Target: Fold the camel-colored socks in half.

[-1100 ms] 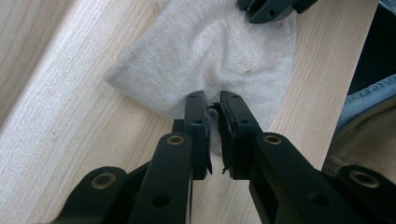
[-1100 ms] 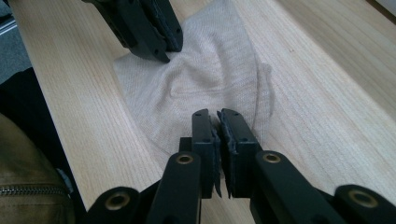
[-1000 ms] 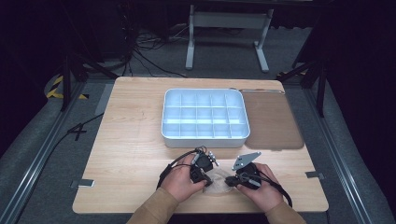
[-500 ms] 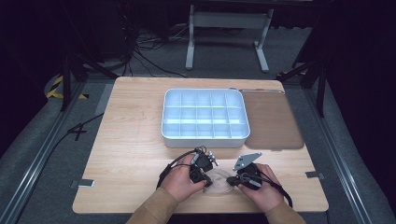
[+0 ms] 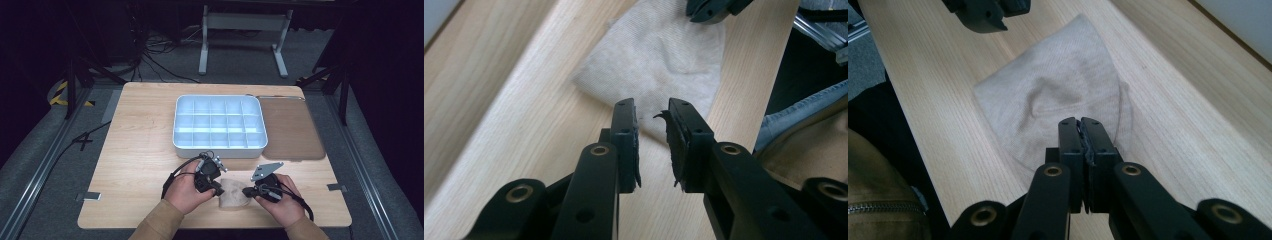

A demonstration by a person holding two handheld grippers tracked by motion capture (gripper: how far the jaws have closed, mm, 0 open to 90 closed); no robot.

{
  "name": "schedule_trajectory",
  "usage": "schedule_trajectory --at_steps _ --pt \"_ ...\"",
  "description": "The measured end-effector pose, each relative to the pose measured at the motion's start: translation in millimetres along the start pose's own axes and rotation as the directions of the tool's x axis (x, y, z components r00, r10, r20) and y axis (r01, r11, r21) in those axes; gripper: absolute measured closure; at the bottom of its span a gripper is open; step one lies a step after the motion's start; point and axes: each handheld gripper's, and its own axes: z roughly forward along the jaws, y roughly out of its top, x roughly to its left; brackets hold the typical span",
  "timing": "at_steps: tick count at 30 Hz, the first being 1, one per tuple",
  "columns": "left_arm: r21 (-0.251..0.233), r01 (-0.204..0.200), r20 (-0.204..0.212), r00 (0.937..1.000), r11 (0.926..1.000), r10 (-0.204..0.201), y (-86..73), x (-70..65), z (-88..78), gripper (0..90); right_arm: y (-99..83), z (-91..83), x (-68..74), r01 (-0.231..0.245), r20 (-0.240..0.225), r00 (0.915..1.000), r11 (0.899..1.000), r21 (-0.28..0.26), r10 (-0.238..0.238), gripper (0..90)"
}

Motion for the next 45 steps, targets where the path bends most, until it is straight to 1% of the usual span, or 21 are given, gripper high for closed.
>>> schedule_trajectory --at_steps 3,8,9,14,16,17,19,20,22,23,25,26,29,31,34,38,40,41,42,44,45 --pt "0.005 0.016 -0.015 0.9998 0.9999 -0.016 -3.5 5.4 0.5 74.2 2.1 1.2 2.5 -0.002 -0.005 1.0 1.0 -0.004 0.001 88.1" --pt "0.024 0.017 -0.021 0.9996 0.9996 -0.017 -5.7 8.9 4.4 73.5 4.5 9.3 4.4 0.009 0.009 0.9999 1.0 0.014 -0.009 86.8" --pt "0.017 0.02 -0.019 0.9996 0.9997 -0.02 -6.5 9.3 6.0 73.0 4.3 11.0 3.9 0.007 0.013 0.9999 1.0 0.018 -0.007 86.6" --pt "0.025 0.028 -0.025 0.9993 0.9993 -0.027 -9.5 13.3 10.3 71.7 2.6 16.0 0.7 0.008 0.012 0.9999 1.0 0.025 -0.009 86.6" --pt "0.017 0.024 -0.023 0.9995 0.9996 -0.024 -10.9 15.1 12.5 72.4 2.3 16.1 0.4 0.0 0.013 0.9999 1.0 0.026 0.0 86.9" --pt "0.01 0.031 -0.018 0.9994 0.9995 -0.031 -12.0 15.6 13.8 72.7 1.9 16.8 -0.1 0.001 0.015 0.9999 1.0 0.023 -0.001 87.1" --pt "0.004 0.029 -0.022 0.9993 0.9996 -0.029 -12.8 16.3 14.9 73.8 1.5 17.0 -1.1 0.002 0.015 0.9999 1.0 0.022 -0.003 87.5" --pt "-0.008 0.026 -0.034 0.9991 0.9996 -0.027 -14.5 16.6 17.4 74.2 1.1 17.2 -1.6 0.001 0.012 0.9999 1.0 0.018 -0.001 87.8" --pt "-0.021 0.022 -0.034 0.9992 0.9995 -0.023 -15.4 15.9 19.5 75.2 0.5 17.1 -2.8 -0.005 0.01 0.9999 1.0 0.016 0.005 88.2" --pt "-0.021 0.022 -0.034 0.9992 0.9995 -0.023 -15.4 15.9 19.5 75.9 0.5 17.1 -2.8 -0.005 0.01 0.9999 1.0 0.016 0.005 88.2" --pt "-0.023 0.001 -0.037 0.9993 0.9997 -0.002 -14.8 14.7 22.9 76.4 -0.1 17.0 -4.1 -0.005 0.01 0.9999 1.0 0.014 0.005 88.3" --pt "-0.024 0.003 -0.031 0.9995 0.9997 -0.004 -14.6 13.9 24.2 76.8 -0.2 16.9 -4.3 -0.006 0.01 0.9999 1.0 0.013 0.005 88.3" --pt "0.005 -0.007 -0.046 0.9989 1.0 0.007 -13.9 12.6 28.0 78.1 -0.5 16.9 -4.3 -0.01 0.007 0.9999 1.0 0.013 0.01 88.4" --pt "-0.01 -0.011 -0.044 0.999 0.9999 0.01 -14.0 12.1 29.4 79.0 -0.9 16.9 -4.9 -0.014 0.004 0.9999 1.0 0.01 0.014 88.4" --pt "-0.008 -0.019 -0.031 0.9993 0.9998 0.019 -12.6 10.3 30.7 79.4 -1.2 17.0 -5.5 -0.014 0.003 0.9999 1.0 0.008 0.014 88.4" --pt "-0.011 -0.039 -0.043 0.9983 0.9992 0.039 -10.9 6.5 32.6 79.7 -1.1 17.0 -4.7 -0.01 0.007 0.9999 1.0 0.008 0.01 88.5" --pt "-0.023 -0.044 -0.039 0.9983 0.9988 0.043 -10.3 4.9 33.2 79.8 -1.1 17.3 -4.4 -0.01 0.009 0.9999 1.0 0.008 0.009 88.5" --pt "-0.035 -0.045 -0.021 0.9988 0.9984 0.044 -9.4 4.0 31.4 79.8 -1.0 17.2 -4.1 -0.01 0.01 0.9999 1.0 0.008 0.01 88.5" --pt "-0.035 -0.045 -0.021 0.9988 0.9984 0.044 -9.4 4.0 31.4 79.7 -1.0 17.2 -4.1 -0.01 0.01 0.9999 1.0 0.008 0.01 88.5" --pt "-0.062 -0.046 -0.006 0.9989 0.997 0.046 -8.8 3.0 30.4 79.7 -0.6 16.8 -3.0 -0.002 0.015 0.9999 1.0 0.01 0.001 88.4" --pt "-0.065 -0.046 0.0 0.9989 0.9969 0.046 -8.4 2.6 30.0 79.7 -0.2 16.7 -2.2 0.001 0.016 0.9999 1.0 0.01 -0.001 88.3"
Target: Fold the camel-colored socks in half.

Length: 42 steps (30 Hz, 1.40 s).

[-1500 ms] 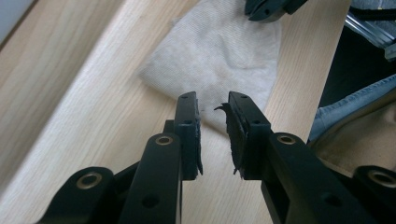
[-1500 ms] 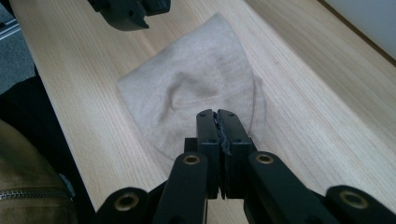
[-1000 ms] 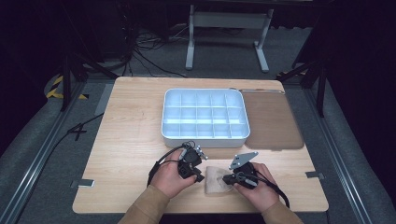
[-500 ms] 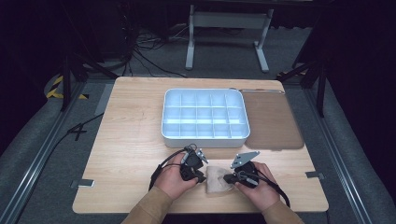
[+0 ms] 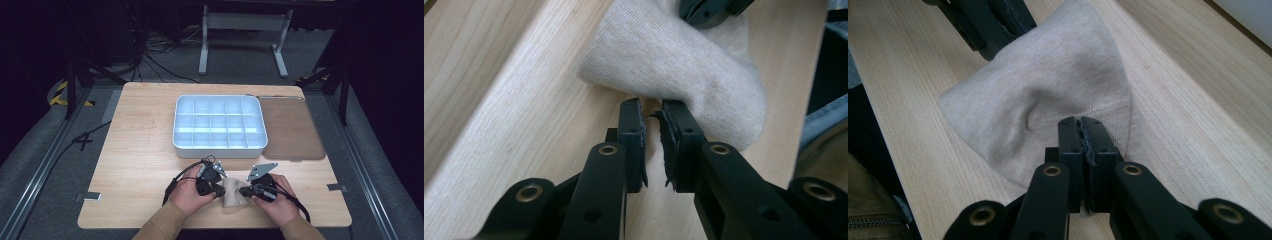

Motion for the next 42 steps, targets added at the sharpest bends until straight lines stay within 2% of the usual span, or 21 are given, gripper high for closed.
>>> schedule_trajectory --at_steps 3,6,9,10,15,19,20,21,24,25,27,28,30,33,35,37,38,42 --pt "-0.018 -0.02 0.014 0.9997 0.9996 0.02 1.6 -1.5 1.3 79.6 1.5 0.0 2.8 0.006 -0.009 0.9999 1.0 -0.003 -0.006 88.1" --pt "-0.031 -0.029 0.02 0.9994 0.9991 0.029 3.6 -4.5 0.8 79.6 2.7 2.8 5.5 -0.002 -0.047 0.9989 1.0 -0.017 0.001 88.3" --pt "-0.039 -0.04 0.026 0.9988 0.9984 0.041 5.5 -8.0 1.1 79.5 4.0 5.8 9.1 -0.001 -0.05 0.9988 1.0 -0.018 0.0 88.8" --pt "-0.033 -0.052 0.016 0.9985 0.9981 0.052 6.3 -8.5 1.1 79.7 4.6 6.4 10.0 -0.001 -0.052 0.9987 1.0 -0.018 0.0 88.9" --pt "-0.038 -0.04 0.01 0.9991 0.9985 0.04 5.8 -7.6 0.3 79.8 4.7 7.3 11.9 -0.012 -0.054 0.9985 0.999 -0.033 0.011 89.1" --pt "-0.024 -0.053 -0.005 0.9986 0.9983 0.053 5.2 -6.7 -1.7 78.4 4.4 8.1 11.4 -0.023 -0.061 0.9979 0.999 -0.044 0.02 88.3" --pt "-0.023 -0.04 -0.007 0.9992 0.9989 0.04 4.2 -7.5 -2.5 77.2 4.0 8.3 11.3 -0.024 -0.061 0.9979 0.999 -0.046 0.022 87.7" --pt "-0.025 -0.052 -0.004 0.9986 0.9983 0.052 3.6 -5.8 -3.7 76.2 3.9 7.9 11.0 -0.024 -0.064 0.9978 0.998 -0.05 0.021 86.4" --pt "-0.034 -0.036 0.0 0.9994 0.9988 0.036 2.0 -4.3 -6.3 75.7 3.6 4.3 9.8 -0.027 -0.07 0.9973 0.998 -0.055 0.023 85.6" --pt "-0.045 -0.023 0.009 0.9997 0.9987 0.023 0.6 -2.1 -9.2 75.7 2.9 -5.1 6.1 -0.032 -0.071 0.9971 0.997 -0.069 0.027 85.9" --pt "-0.045 -0.02 0.012 0.9997 0.9988 0.02 0.4 -1.8 -9.6 75.6 2.4 -9.7 4.3 -0.038 -0.067 0.9972 0.996 -0.076 0.033 85.9" --pt "-0.036 -0.025 0.009 0.9996 0.9991 0.025 0.8 -1.5 -10.4 75.3 0.5 -20.2 -0.3 -0.052 -0.054 0.9974 0.995 -0.083 0.047 86.0" --pt "-0.032 -0.026 0.011 0.9996 0.9992 0.026 1.3 -1.4 -11.7 75.3 -0.6 -23.5 -2.2 -0.058 -0.044 0.9975 0.995 -0.079 0.055 85.9" --pt "-0.036 -0.036 0.018 0.9992 0.9987 0.037 2.7 -1.6 -12.1 75.3 -8.0 -30.0 -10.8 -0.079 0.011 0.9968 0.997 0.008 0.079 86.1" --pt "-0.034 -0.038 0.018 0.9991 0.9987 0.039 3.9 -2.9 -10.5 75.2 -12.1 -25.4 -12.7 -0.099 -0.004 0.9951 0.993 0.058 0.099 86.8" --pt "-0.026 -0.041 0.013 0.9991 0.9988 0.041 4.4 -3.6 -10.4 74.9 -12.4 -22.1 -11.7 -0.098 -0.005 0.9951 0.993 0.071 0.099 86.8" --pt "-0.024 -0.057 0.011 0.9983 0.9981 0.057 5.2 -3.6 -10.1 74.1 -12.3 -16.0 -9.2 -0.085 -0.003 0.9964 0.993 0.082 0.085 86.8" --pt "-0.032 -0.076 0.01 0.997 0.9966 0.077 7.5 -6.1 -8.9 73.9 -11.7 -10.1 -6.0 -0.073 -0.004 0.9973 0.995 0.072 0.073 87.0"
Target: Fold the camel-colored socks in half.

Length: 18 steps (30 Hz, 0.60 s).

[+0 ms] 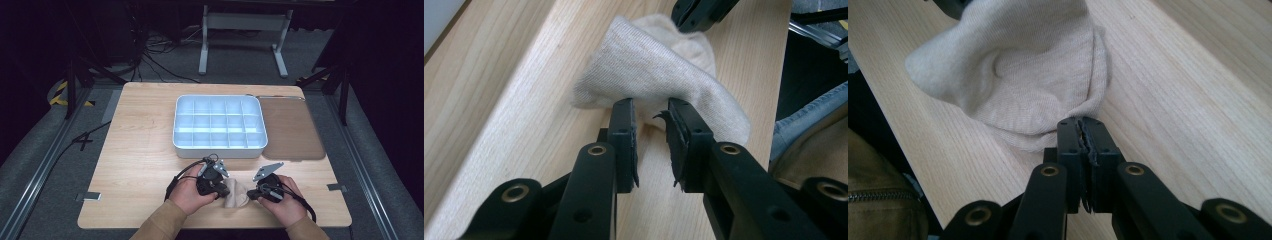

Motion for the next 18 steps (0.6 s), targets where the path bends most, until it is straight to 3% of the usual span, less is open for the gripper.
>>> schedule_trajectory --at_steps 8,18 --pt "-0.01 -0.064 -0.006 0.9979 0.9979 0.064 8.8 -5.6 6.0 71.8 -1.0 3.0 1.8 -0.005 -0.026 0.9997 0.999 -0.047 0.003 86.7" --pt "-0.015 -0.081 -0.01 0.9967 0.9966 0.08 13.8 -8.7 13.5 66.8 -2.3 4.6 1.8 -0.015 -0.033 0.9994 0.998 -0.058 0.013 85.8"
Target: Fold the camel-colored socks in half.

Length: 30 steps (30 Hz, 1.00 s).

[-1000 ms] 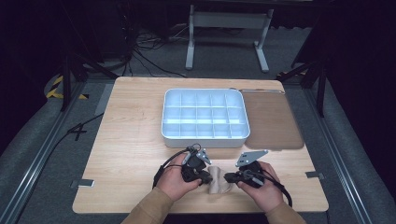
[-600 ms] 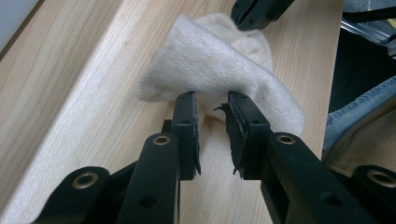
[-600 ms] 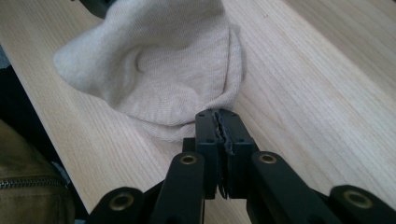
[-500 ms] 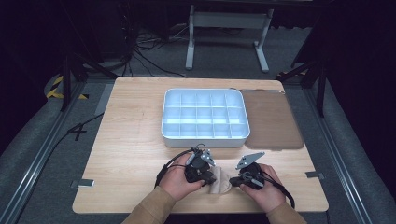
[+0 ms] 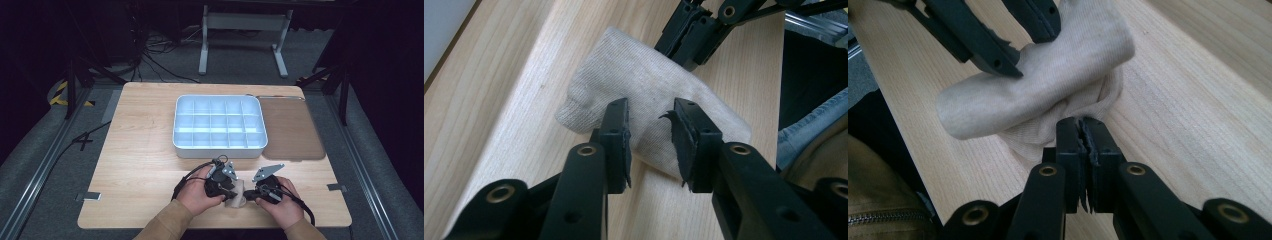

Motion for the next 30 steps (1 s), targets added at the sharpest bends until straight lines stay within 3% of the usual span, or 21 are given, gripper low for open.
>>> schedule_trajectory --at_steps 3,8,14,18,24,30 --pt "0.004 -0.017 0.006 0.9998 0.9999 0.017 1.0 -0.8 4.2 61.1 -0.2 0.2 -0.3 -0.002 -0.001 1.0 1.0 0.0 0.002 85.1" --pt "0.016 0.009 0.037 0.9993 0.9998 -0.01 -0.1 0.3 7.4 53.4 -0.4 -0.1 -0.7 -0.004 0.007 1.0 1.0 0.005 0.004 82.7" --pt "0.036 0.02 0.034 0.9992 0.9991 -0.022 -1.2 1.2 6.7 46.0 0.8 -11.0 -3.5 -0.005 0.017 0.9998 1.0 0.002 0.005 76.1" --pt "0.038 0.013 0.021 0.9997 0.9992 -0.014 -0.8 1.0 5.9 45.4 3.4 -23.9 -5.1 -0.019 0.028 0.9994 0.998 -0.061 0.021 68.9" --pt "0.036 0.008 0.013 0.9999 0.9993 -0.009 -1.1 -0.7 5.6 45.5 10.4 -30.9 -1.2 -0.057 0.019 0.998 0.985 -0.162 0.061 57.9" --pt "0.037 0.016 0.002 0.9999 0.9992 -0.016 -2.8 -1.7 4.5 44.0 14.1 -15.1 1.6 -0.068 0.033 0.9967 0.986 -0.152 0.074 53.2"
